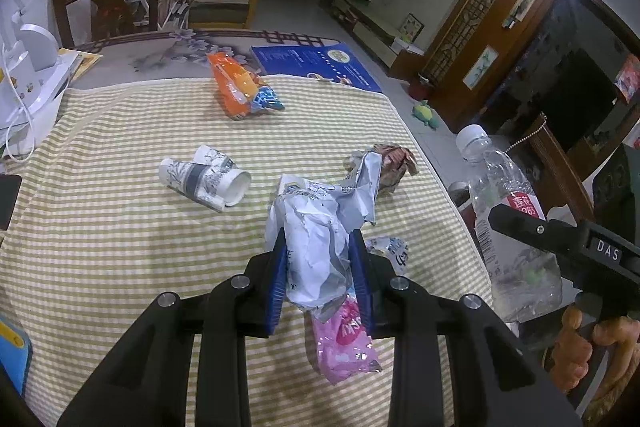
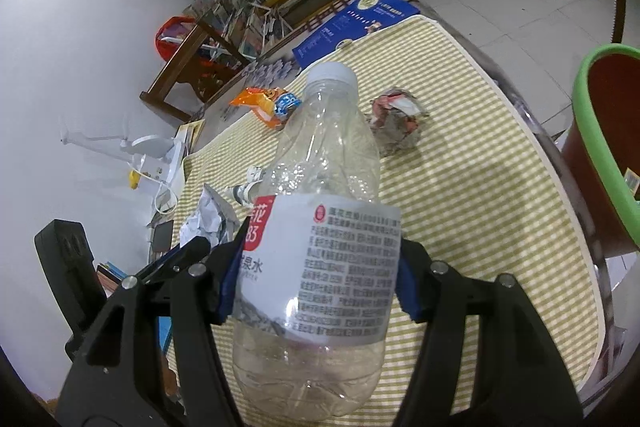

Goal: Collect trash
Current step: 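Carry the crumpled paper and plastic bottle over to the red bin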

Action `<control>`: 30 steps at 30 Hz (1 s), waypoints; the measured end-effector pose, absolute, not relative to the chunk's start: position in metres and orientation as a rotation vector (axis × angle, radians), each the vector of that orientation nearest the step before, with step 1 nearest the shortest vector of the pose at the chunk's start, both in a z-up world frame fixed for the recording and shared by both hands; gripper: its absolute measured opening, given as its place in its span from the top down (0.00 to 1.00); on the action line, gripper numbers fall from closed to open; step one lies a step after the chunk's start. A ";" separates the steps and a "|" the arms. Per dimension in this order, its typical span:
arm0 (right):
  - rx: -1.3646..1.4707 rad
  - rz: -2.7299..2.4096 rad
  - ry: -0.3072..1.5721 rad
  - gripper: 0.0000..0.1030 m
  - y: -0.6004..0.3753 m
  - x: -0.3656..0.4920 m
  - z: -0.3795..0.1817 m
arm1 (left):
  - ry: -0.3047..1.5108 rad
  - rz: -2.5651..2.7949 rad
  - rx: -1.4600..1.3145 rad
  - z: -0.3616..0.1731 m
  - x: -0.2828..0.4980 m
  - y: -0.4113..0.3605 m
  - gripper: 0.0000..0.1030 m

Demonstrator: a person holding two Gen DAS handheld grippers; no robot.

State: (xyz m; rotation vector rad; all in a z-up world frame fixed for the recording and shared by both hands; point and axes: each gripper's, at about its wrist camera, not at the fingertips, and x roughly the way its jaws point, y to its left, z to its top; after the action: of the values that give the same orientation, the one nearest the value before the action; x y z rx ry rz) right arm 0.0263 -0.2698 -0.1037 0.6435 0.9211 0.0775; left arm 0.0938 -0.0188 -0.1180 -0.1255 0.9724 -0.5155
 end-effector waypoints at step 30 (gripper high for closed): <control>0.688 0.034 0.908 0.42 -0.361 -0.006 -0.111 | 0.997 -0.530 -0.090 -0.119 0.068 -0.107 0.74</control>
State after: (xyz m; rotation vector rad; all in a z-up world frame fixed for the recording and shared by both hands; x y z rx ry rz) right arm -0.0063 -0.3615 -0.1114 0.6882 0.9083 0.0335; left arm 0.0682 -0.1068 -0.1189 -0.0898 0.9974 -0.5296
